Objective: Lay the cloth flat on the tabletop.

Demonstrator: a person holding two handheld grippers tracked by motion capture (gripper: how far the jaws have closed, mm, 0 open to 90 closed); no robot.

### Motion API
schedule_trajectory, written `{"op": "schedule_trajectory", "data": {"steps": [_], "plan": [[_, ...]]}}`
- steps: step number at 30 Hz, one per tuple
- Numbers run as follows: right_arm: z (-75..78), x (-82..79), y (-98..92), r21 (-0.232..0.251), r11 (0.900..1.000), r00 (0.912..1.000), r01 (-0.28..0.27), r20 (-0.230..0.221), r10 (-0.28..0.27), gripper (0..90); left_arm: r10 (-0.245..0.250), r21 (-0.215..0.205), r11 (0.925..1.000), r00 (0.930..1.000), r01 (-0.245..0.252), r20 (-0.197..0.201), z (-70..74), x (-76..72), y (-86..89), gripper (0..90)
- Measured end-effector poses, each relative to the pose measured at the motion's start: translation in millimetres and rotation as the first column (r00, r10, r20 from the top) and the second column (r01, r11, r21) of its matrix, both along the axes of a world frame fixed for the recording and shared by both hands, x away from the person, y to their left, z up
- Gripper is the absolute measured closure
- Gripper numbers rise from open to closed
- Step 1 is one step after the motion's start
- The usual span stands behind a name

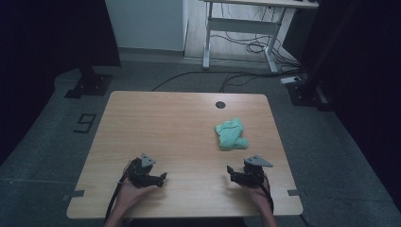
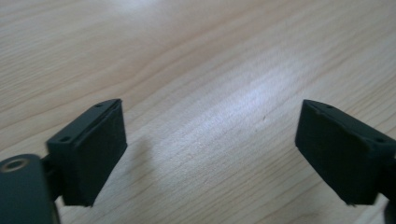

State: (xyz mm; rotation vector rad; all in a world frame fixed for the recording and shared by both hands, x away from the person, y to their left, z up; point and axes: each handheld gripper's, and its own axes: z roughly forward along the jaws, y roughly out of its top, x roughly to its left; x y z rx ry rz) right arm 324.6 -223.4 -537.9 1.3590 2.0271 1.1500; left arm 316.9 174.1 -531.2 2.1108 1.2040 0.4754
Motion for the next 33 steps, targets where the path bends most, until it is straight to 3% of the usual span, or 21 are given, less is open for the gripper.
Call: {"op": "schedule_trajectory", "data": {"steps": [3,4,6,12,18,25,33], "plan": [[0.3,0.5,-2.3,0.005,1.0,1.0,0.004,0.001,-0.004,18.3,0.012,-0.025,0.9996,0.9997,-0.012,0.022,4.3,-2.6,2.9,13.7],[0.4,0.7,-3.0,0.006,1.0,1.0,0.006,0.001,-0.006,18.4,0.023,-0.055,0.9983,0.9988,-0.02,0.044,8.8,-5.7,5.2,14.4],[0.8,0.8,-4.5,0.011,1.0,0.9999,0.011,0.002,-0.011,18.6,0.025,-0.067,0.9975,0.9985,-0.022,0.048,11.1,-7.4,6.1,14.6],[1.0,1.1,-2.0,0.014,1.0,1.0,0.001,0.002,-0.001,18.5,0.041,-0.078,0.9962,0.9986,-0.038,0.033,13.5,-13.0,6.9,16.2],[3.9,-0.2,-0.7,0.007,1.0,0.9999,-0.003,0.014,0.003,18.3,0.058,-0.076,0.9956,0.9968,-0.054,0.055,18.2,-16.1,7.7,18.6],[13.9,1.0,-3.3,0.019,1.0,0.9993,0.0,0.037,-0.001,17.7,0.02,-0.083,0.9965,0.9953,-0.012,0.095,31.4,-24.8,5.0,20.8],[20.9,17.7,-10.5,0.04,0.999,0.9991,0.029,0.03,-0.03,18.0,-0.003,-0.106,0.9943,0.9985,0.009,0.055,30.0,-23.8,8.1,23.5]]}}
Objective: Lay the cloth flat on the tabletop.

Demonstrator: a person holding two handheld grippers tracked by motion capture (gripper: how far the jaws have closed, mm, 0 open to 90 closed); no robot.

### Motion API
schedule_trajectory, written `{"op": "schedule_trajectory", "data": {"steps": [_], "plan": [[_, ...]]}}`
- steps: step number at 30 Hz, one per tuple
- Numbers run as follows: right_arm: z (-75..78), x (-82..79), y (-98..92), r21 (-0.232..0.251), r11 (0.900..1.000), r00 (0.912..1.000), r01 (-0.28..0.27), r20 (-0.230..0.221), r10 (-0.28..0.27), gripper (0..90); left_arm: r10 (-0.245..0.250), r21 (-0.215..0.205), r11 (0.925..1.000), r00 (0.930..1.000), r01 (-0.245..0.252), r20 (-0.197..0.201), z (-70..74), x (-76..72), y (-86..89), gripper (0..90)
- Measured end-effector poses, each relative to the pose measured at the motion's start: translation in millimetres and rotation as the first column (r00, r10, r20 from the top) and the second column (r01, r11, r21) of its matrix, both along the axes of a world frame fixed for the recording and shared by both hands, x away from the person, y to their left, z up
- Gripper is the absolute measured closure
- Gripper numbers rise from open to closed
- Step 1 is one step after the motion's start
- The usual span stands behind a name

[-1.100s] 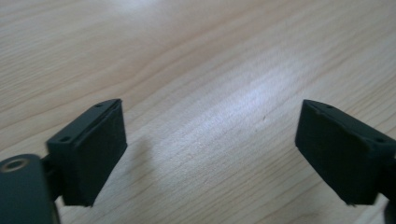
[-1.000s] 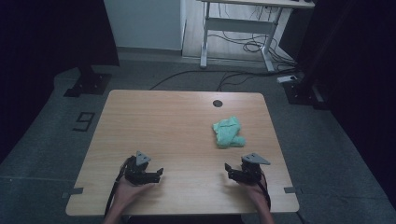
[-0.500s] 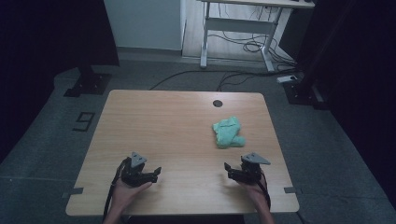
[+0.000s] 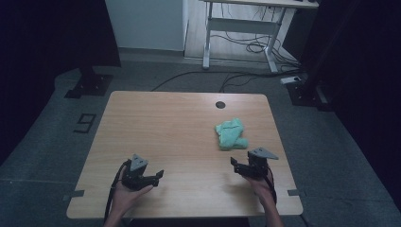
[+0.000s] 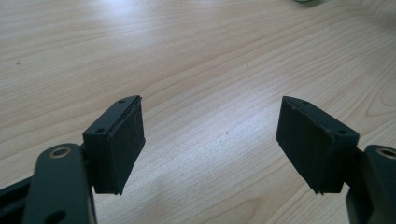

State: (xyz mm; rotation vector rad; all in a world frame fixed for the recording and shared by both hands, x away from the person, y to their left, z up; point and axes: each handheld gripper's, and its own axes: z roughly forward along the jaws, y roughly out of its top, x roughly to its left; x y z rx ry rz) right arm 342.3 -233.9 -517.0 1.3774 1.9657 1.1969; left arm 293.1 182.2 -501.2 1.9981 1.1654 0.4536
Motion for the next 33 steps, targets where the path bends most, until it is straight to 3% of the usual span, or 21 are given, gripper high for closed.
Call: {"op": "schedule_trajectory", "data": {"steps": [5,13,16,26,33], "plan": [[4.7,17.8,1.0,-0.027,1.0,1.0,0.004,-0.001,-0.004,18.6,0.001,-0.01,0.9999,1.0,-0.001,-0.001,0.8,-0.4,-1.2,23.6],[7.5,44.3,7.4,-0.013,1.0,0.9995,-0.006,-0.031,0.006,23.2,0.028,-0.025,0.9993,0.9996,-0.028,0.007,0.2,-0.9,2.0,23.5],[10.7,52.6,12.0,-0.03,0.999,0.9996,-0.017,-0.022,0.017,24.6,0.029,-0.029,0.9992,0.9995,-0.029,0.01,2.2,-1.9,5.0,23.7],[8.5,89.2,3.2,0.002,1.0,0.9979,0.023,-0.061,-0.023,26.3,0.04,-0.042,0.9984,0.9992,-0.039,0.005,-1.2,1.5,2.2,22.3],[2.0,101.1,-2.3,0.021,0.999,0.997,0.034,-0.07,-0.033,27.1,0.031,-0.033,0.999,0.9995,-0.031,0.006,-2.8,1.0,-0.1,22.4]]}}
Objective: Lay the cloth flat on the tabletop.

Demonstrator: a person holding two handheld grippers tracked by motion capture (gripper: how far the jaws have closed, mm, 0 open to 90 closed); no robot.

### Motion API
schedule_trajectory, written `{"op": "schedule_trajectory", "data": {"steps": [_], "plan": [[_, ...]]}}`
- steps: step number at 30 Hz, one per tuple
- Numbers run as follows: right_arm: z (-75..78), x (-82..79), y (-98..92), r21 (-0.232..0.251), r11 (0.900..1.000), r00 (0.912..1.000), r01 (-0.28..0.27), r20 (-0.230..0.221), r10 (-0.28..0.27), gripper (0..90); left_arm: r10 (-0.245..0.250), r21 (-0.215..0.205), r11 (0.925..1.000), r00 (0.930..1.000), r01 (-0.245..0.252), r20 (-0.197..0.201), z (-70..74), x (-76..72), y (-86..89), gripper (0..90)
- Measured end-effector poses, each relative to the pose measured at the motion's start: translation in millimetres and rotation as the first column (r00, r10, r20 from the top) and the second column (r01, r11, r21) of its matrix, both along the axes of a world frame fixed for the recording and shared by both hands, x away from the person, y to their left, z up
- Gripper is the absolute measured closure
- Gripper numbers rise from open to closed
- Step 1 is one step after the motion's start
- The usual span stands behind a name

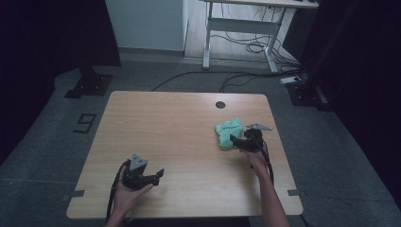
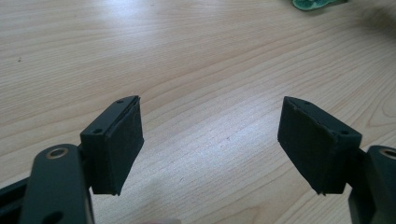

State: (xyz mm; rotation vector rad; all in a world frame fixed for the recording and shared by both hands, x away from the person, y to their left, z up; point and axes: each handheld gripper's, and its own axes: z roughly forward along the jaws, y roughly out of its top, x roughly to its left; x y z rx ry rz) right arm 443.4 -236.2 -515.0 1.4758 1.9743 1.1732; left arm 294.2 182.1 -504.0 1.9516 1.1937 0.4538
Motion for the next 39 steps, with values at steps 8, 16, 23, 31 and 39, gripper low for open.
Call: {"op": "schedule_trajectory", "data": {"steps": [8,16,23,31,39], "plan": [[-7.7,11.7,10.2,-0.05,0.999,0.9994,-0.019,-0.031,0.017,30.0,0.048,-0.017,0.9987,0.9988,-0.047,0.012,1.8,-0.3,5.8,20.9],[-29.0,17.8,13.7,-0.057,0.998,0.9957,-0.006,-0.093,0.001,40.4,0.059,-0.043,0.9974,0.9982,-0.059,0.008,1.9,-0.3,12.8,21.4],[-31.3,18.2,11.3,0.001,0.999,0.9935,-0.032,-0.109,0.032,68.1,0.044,-0.027,0.9987,0.999,-0.044,-0.007,-1.8,-0.6,9.6,22.2],[-26.7,14.1,11.4,-0.04,0.997,0.9964,-0.066,-0.056,0.063,76.1,0.018,-0.043,0.9989,0.9994,-0.017,0.029,-0.1,-3.6,13.8,21.8],[-10.6,7.3,6.5,-0.002,0.995,0.9948,-0.101,-0.004,0.101,77.2,0.034,-0.043,0.9985,0.9992,-0.033,0.023,-0.5,-3.2,17.0,22.1]]}}
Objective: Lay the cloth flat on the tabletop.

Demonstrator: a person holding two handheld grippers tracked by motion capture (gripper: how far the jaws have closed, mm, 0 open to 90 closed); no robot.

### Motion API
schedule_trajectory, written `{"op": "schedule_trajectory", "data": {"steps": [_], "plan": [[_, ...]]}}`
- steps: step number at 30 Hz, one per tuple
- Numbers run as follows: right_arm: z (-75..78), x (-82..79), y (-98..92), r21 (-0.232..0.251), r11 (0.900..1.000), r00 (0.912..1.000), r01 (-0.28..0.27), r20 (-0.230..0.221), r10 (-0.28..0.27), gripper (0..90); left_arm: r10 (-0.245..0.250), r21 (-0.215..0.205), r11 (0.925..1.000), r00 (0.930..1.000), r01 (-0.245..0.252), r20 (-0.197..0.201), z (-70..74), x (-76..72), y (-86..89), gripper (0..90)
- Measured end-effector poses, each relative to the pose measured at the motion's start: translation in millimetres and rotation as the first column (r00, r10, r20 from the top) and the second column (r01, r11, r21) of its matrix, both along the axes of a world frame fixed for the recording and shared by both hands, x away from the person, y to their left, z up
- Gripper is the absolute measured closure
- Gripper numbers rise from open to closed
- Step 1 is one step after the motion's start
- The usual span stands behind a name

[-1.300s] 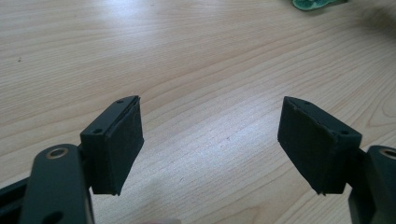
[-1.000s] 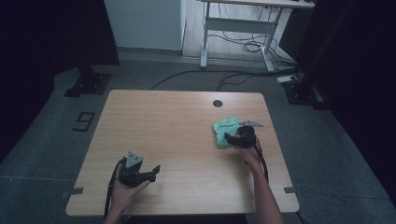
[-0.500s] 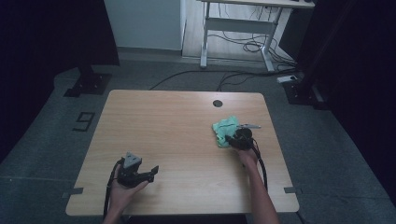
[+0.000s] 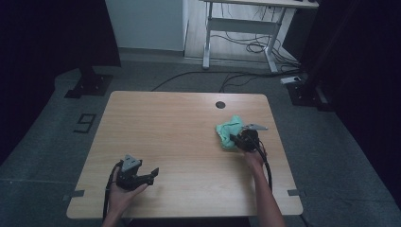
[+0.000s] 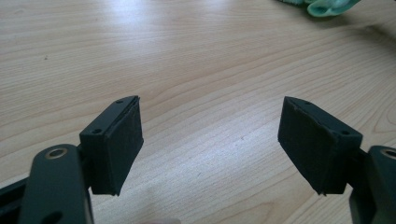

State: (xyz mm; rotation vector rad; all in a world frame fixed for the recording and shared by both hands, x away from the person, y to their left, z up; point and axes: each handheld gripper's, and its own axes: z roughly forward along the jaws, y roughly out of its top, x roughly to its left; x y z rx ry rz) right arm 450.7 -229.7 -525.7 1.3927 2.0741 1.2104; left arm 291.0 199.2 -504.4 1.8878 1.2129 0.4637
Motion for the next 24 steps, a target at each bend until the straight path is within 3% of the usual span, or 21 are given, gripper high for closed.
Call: {"op": "schedule_trajectory", "data": {"steps": [8,19,24], "plan": [[19.6,-11.1,-8.0,0.076,0.997,0.9976,-0.025,0.066,0.02,77.3,0.009,0.005,1.0,1.0,-0.009,0.002,0.2,-0.3,2.0,22.3],[34.3,-21.0,-6.2,0.102,0.993,0.9914,-0.058,0.122,0.046,77.3,0.022,0.005,0.9997,0.9998,-0.022,0.001,0.4,-0.2,5.6,22.4],[48.8,-28.5,-4.0,0.119,0.99,0.9842,-0.082,0.166,0.061,77.4,0.027,0.006,0.9996,0.9996,-0.027,0.001,0.2,0.0,6.9,22.4]]}}
